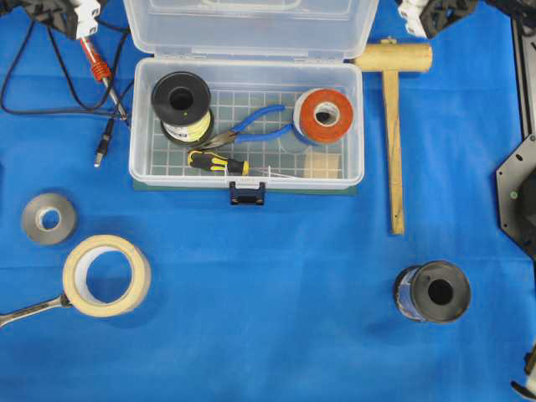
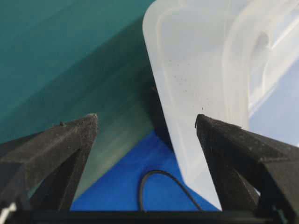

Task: Open the tool box with both arms.
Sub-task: 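Push the lid fully back past vertical with both grippers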

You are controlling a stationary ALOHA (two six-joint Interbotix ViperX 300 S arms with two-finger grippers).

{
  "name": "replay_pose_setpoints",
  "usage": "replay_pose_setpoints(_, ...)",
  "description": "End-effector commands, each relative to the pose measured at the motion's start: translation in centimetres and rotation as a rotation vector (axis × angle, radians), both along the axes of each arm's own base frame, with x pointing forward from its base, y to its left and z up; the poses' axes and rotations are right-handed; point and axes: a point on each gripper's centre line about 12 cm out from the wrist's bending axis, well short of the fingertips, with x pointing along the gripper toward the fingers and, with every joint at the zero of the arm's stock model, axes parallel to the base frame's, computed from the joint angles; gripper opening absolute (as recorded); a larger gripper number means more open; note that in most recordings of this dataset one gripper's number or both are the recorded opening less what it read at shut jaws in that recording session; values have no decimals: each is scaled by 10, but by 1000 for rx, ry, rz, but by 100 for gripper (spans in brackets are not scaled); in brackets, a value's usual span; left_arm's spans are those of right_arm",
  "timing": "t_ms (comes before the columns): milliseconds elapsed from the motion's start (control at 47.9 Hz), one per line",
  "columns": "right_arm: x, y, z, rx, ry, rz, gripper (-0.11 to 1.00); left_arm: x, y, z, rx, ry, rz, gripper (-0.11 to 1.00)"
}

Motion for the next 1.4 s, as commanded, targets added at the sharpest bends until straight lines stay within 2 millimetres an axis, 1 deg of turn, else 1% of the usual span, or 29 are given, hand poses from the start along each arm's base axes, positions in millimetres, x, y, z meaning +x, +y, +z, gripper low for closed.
replay_pose_setpoints(0,8,-4,8,-21,-18,8,85,7,5,12,29,-27,-6,90)
replay_pose_setpoints(167,8,-11,2,-8,-5,-5,85,6,12,8,18,-15,14,90)
replay_pose_setpoints(376,4,-13,-1,4,4,-21,85,3,14,7,11,-8,24,90)
replay_pose_setpoints(459,-3,-15,-1,12,10,-41,85,-5,15,4,-1,4,43,90)
replay_pose_setpoints(626,-24,-14,-3,26,22,-85,85,-27,13,-1,-17,18,90,90)
replay_pose_setpoints(835,-47,-1,-1,16,12,-114,85,-51,1,-2,-11,12,127,90)
replay_pose_setpoints(1022,-59,11,3,7,1,-118,85,-63,-12,3,12,-14,132,90)
replay_pose_setpoints(1189,-58,15,3,16,-10,-114,85,-63,-18,4,13,-25,120,90)
replay_pose_setpoints(1273,-51,22,3,19,-12,-79,85,-59,-24,4,9,-24,90,90)
replay_pose_setpoints(1377,-39,37,2,27,-17,-14,85,-48,-41,4,8,-29,16,90)
